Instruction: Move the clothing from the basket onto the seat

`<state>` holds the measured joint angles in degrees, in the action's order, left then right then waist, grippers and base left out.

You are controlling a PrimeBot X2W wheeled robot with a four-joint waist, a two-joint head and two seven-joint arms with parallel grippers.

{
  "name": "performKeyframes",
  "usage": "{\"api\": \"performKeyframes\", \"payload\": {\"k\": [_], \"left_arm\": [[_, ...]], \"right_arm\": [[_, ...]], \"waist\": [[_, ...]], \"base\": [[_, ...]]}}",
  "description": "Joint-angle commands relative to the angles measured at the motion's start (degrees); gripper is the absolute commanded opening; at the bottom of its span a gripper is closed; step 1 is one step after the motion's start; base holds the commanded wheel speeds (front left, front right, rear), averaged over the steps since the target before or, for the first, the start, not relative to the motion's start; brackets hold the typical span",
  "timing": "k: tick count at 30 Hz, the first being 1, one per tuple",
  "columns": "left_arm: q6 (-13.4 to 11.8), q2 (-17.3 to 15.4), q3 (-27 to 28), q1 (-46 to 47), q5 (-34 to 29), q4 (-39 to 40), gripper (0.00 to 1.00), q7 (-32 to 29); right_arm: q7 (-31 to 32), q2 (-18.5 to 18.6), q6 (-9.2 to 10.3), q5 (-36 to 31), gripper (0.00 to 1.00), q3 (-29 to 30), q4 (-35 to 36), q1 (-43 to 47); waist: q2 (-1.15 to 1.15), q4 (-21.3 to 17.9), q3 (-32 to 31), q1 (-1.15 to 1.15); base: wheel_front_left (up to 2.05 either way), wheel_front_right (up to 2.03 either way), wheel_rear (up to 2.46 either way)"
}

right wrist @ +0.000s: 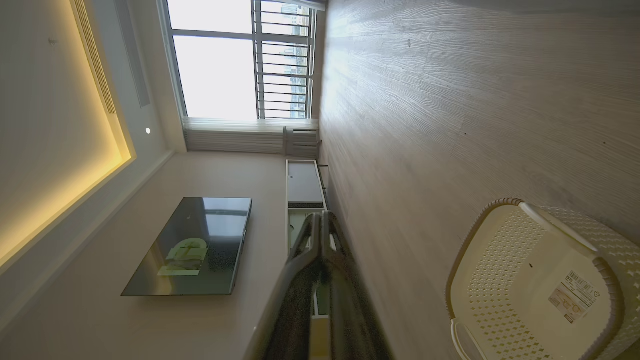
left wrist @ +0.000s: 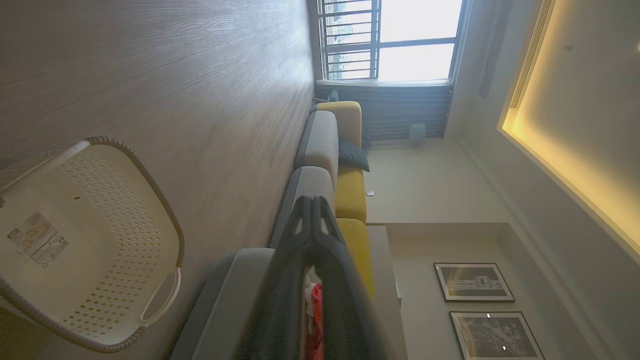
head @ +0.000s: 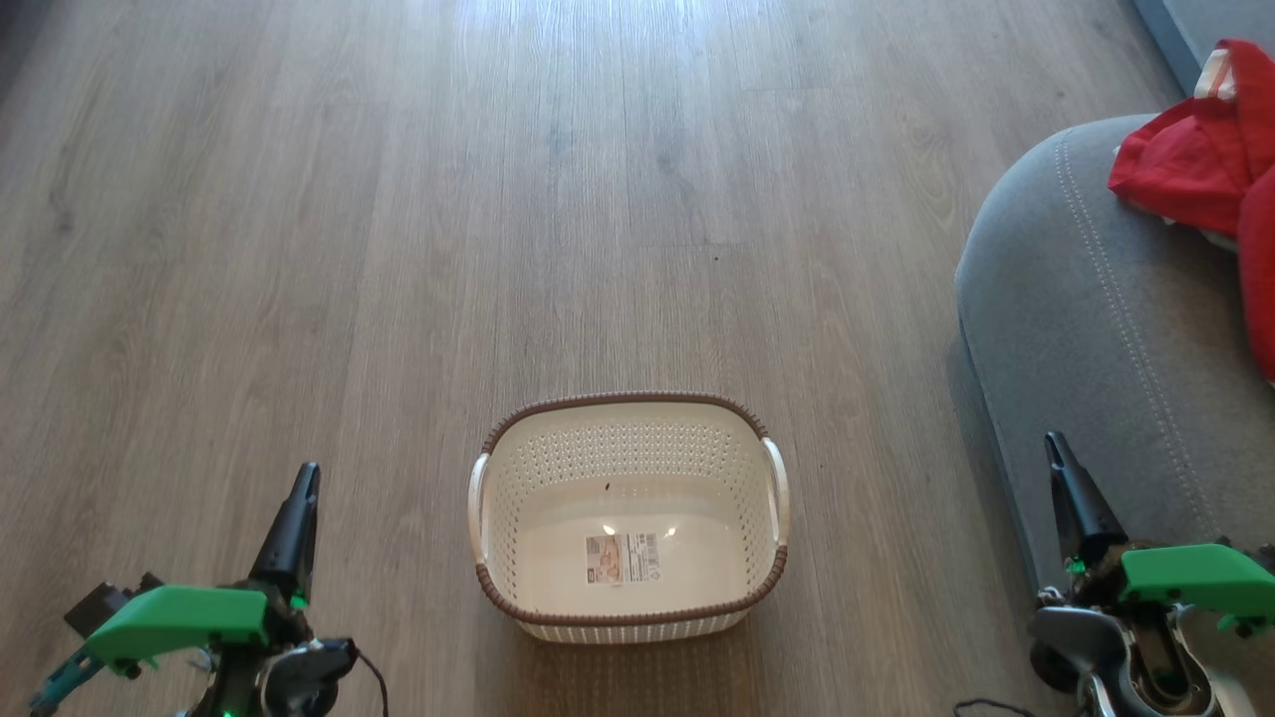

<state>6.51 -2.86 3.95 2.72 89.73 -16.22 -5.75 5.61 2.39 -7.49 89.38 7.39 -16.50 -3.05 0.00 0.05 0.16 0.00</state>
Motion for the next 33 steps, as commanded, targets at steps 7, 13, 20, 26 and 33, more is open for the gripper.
{"api": "performKeyframes", "payload": {"k": [7, 13, 20, 26, 33], "left_arm": [[1.0, 0.0, 2.6, 3.5, 2.4, 2.2, 0.00, -0.8], [1.0, 0.0, 2.6, 3.5, 2.4, 2.2, 0.00, -0.7], [1.0, 0.0, 2.6, 3.5, 2.4, 2.2, 0.00, -0.7], [1.0, 0.0, 2.6, 3.5, 2.4, 2.2, 0.00, -0.7], [1.0, 0.0, 2.6, 3.5, 2.4, 2.2, 0.00, -0.7]], "right_arm": [[0.9, 0.5, 0.00, 2.8, 0.00, -0.9, 2.5, -3.1], [0.9, 0.5, 0.00, 2.8, 0.00, -0.9, 2.5, -3.1], [0.9, 0.5, 0.00, 2.8, 0.00, -0.9, 2.5, -3.1], [0.9, 0.5, 0.00, 2.8, 0.00, -0.9, 2.5, -3.1], [0.9, 0.5, 0.00, 2.8, 0.00, -0.9, 2.5, -3.1]], "waist": [[0.00, -0.1, 0.0, 0.00], [0.00, -0.1, 0.0, 0.00], [0.00, -0.1, 0.0, 0.00], [0.00, -0.1, 0.0, 0.00], [0.00, -0.1, 0.0, 0.00]], "base": [[0.00, 0.00, 0.00], [0.00, 0.00, 0.00], [0.00, 0.00, 0.00], [0.00, 0.00, 0.00], [0.00, 0.00, 0.00]]}}
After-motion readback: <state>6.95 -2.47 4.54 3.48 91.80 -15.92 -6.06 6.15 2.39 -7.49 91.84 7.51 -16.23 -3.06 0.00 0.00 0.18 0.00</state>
